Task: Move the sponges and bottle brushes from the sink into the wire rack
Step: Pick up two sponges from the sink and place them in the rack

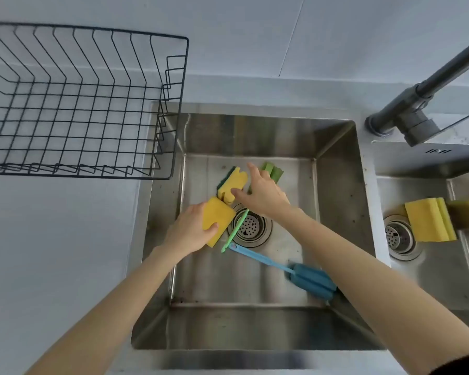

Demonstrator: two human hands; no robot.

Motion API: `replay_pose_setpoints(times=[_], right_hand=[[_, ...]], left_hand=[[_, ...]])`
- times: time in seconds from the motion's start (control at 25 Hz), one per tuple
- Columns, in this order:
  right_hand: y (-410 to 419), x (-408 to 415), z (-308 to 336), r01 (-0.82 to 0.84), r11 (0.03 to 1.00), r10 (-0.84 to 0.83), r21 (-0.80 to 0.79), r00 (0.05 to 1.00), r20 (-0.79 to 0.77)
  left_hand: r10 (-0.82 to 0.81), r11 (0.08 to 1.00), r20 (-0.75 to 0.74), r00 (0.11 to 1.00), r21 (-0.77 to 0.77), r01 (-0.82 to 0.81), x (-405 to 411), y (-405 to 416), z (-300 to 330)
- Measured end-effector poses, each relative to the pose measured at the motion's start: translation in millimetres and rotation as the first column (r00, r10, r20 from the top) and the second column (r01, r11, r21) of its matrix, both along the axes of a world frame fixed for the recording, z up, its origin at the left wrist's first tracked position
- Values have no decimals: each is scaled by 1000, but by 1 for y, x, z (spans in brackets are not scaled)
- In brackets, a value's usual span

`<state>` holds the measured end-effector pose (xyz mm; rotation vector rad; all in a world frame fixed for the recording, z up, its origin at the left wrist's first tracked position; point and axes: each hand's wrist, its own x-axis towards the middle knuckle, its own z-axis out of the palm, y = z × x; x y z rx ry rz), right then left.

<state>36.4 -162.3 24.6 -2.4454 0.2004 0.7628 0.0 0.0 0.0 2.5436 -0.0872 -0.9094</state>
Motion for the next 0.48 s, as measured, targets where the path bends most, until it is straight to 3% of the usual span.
replay_pose_setpoints(times=[0.2, 0.48], right_hand=[[14, 19, -14, 219, 970, -207, 103, 971, -118], [24, 24, -32, 339, 930, -312, 143, 933, -178]], left_hand=[[71, 997, -84, 994, -1, -72, 6, 4, -26], [180, 984, -165, 970, 15, -180, 3, 7, -49]])
